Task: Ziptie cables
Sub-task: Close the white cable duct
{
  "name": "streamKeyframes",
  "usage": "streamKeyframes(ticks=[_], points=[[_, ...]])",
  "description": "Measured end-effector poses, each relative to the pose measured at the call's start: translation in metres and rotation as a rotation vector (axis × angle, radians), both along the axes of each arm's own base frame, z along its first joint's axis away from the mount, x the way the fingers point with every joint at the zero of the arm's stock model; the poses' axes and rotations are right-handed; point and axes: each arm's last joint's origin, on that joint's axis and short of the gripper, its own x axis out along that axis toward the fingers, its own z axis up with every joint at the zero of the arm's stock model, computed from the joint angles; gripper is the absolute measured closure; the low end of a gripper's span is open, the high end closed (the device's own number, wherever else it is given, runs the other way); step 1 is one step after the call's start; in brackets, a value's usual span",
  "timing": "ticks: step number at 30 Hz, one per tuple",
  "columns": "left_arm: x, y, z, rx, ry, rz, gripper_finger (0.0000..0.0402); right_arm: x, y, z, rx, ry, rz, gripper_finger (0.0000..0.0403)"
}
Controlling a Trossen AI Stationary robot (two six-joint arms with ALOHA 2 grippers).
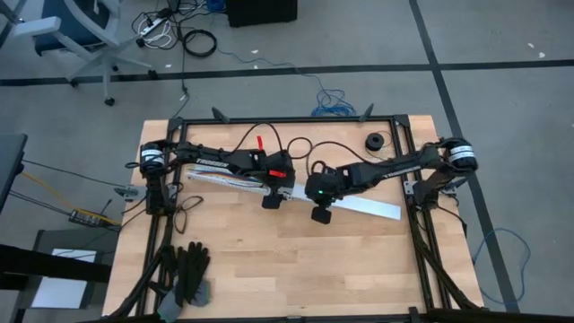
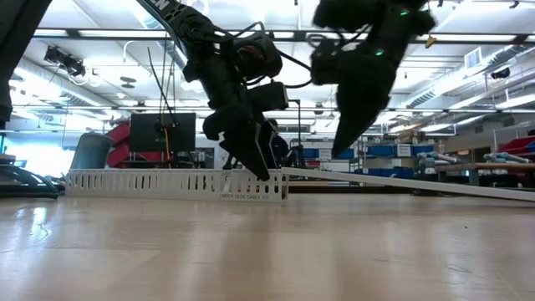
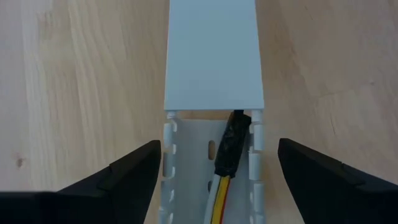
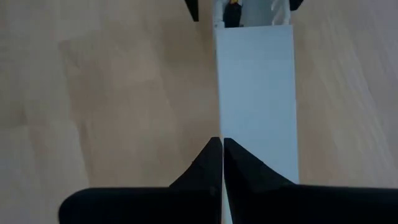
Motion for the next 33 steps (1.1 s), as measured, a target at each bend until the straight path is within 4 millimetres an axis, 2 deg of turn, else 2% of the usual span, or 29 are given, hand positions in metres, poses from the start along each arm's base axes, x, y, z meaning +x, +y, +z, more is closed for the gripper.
streamKeyframes(ticks=[3,8,12,14,24,33], points=[[0.000,0.000,0.000,0.000,-0.001,0.000,0.0106,-0.022,0.004,0.004,0.017,-0.088,-0.025,0.0403],[0.001,0.000,0.000,0.000,-0.006,0.000,0.0108,-0.071,0.002,0.006,0.085,-0.350,-0.106,0.0403],[0.002,0.000,0.001,0.002,-0.022,0.000,0.0108,-0.090,0.000,0.001,0.141,-0.496,-0.137,0.0403],[0.002,0.000,0.001,0.003,-0.029,0.000,0.0108,-0.090,-0.001,-0.003,0.136,-0.505,-0.144,0.0403],[0.002,0.000,0.001,-0.008,-0.018,0.012,0.0108,-0.066,-0.014,-0.024,0.152,-0.518,-0.099,0.0403],[0.002,0.000,0.001,-0.009,-0.024,0.015,0.0108,-0.049,-0.020,-0.034,0.156,-0.492,-0.088,0.0403]])
